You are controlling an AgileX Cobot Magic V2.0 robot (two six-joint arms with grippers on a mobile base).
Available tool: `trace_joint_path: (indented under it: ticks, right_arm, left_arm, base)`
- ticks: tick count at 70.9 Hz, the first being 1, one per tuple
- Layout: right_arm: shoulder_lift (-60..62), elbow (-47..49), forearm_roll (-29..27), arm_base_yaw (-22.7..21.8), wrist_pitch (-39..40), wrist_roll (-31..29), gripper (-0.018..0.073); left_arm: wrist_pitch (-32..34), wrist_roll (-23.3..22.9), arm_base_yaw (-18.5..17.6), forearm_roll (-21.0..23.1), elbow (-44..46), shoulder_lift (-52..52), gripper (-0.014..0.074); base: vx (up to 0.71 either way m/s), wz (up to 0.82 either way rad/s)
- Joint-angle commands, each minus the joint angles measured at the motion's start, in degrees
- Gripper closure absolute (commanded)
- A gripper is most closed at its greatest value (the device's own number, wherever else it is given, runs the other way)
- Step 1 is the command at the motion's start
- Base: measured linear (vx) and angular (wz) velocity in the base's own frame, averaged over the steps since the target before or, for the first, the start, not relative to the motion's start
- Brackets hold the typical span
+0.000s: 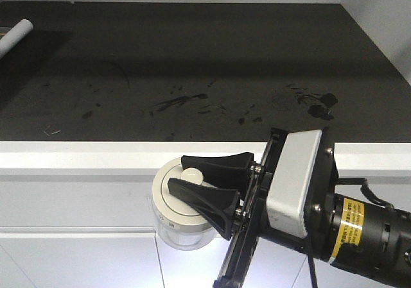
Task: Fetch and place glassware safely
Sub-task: 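Hold the jar in the right gripper while the base turns away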
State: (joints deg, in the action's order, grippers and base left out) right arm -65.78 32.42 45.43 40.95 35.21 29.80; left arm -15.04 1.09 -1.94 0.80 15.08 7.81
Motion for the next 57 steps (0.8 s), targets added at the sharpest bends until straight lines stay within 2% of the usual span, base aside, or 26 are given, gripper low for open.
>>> trace_joint_path:
  ticks: [1,31,57]
  right_arm:
    - [1.51,1.63,-1.69,0.01,4.98,-0.2,0.0563]
    - [1.51,1.63,-1.69,0.01,4.98,-0.2,0.0563]
    - [1.51,1.63,-1.64,0.01,4.98,-0.2,0.0563]
  left_arm:
    - [3.85,-0.17,-0.09,0.38,1.35,0.51,0.0603]
    - [3.85,-0.17,-0.09,0.38,1.35,0.51,0.0603]
    - [3.85,-0.17,-0.09,0.38,1.35,0.51,0.0603]
  base:
    - [-0.01,0.03]
    - [-0.04,0.15]
    - [-0.13,0.51]
